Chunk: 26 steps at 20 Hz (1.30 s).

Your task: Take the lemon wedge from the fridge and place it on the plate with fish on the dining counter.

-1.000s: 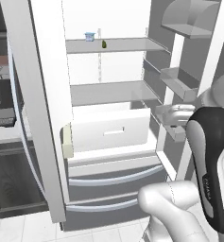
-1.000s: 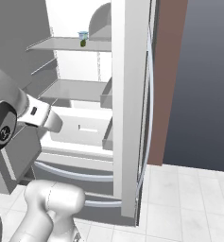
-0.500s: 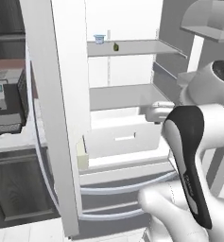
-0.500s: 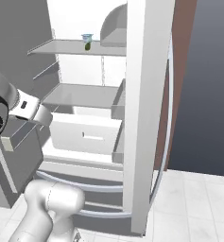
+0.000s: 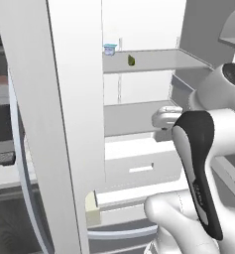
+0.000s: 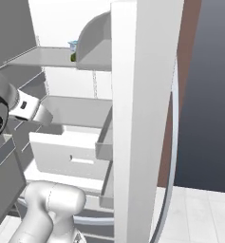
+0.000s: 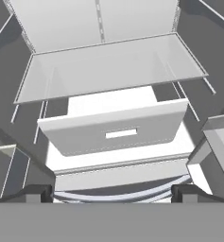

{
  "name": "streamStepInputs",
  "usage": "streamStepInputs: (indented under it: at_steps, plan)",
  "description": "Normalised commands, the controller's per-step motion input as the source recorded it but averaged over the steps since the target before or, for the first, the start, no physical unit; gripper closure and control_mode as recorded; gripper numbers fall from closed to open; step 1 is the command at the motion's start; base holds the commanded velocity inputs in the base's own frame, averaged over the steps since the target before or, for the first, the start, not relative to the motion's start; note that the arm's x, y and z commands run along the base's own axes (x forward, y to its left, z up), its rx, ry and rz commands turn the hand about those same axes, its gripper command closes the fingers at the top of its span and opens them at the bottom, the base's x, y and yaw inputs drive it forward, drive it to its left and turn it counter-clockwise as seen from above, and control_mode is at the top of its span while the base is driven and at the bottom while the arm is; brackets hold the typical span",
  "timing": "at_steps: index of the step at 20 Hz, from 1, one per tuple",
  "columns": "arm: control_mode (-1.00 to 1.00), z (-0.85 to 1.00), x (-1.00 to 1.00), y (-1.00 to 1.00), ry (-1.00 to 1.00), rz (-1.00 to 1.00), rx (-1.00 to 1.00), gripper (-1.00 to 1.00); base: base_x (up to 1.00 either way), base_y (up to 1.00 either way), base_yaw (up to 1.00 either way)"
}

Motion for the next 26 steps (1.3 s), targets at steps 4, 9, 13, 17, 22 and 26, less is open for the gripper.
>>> streamStepInputs:
  at_steps: [4, 9, 13, 17, 22, 26]
  plan:
    - [1.0, 0.0, 0.0, 0.0, 0.0, 0.0, 0.0, -1.0, 0.99, -0.01, -0.13]
    - [1.0, 0.0, 0.0, 0.0, 0.0, 0.0, 0.0, -1.0, 0.99, -0.05, -0.09]
    - [-1.0, 0.53, 0.47, 0.0, 0.0, -0.01, 0.0, -1.0, 0.23, 0.0, -0.02]
    - [-1.0, 1.0, 0.25, 0.0, -0.01, 0.02, 0.0, -1.0, 0.0, 0.0, 0.0]
    - [-1.0, 0.8, 0.05, 0.0, -0.06, 0.07, -0.03, -1.0, 0.0, 0.0, 0.0]
    - [-1.0, 0.33, 0.0, 0.0, -0.15, 0.1, -0.09, -1.0, 0.0, 0.0, 0.0]
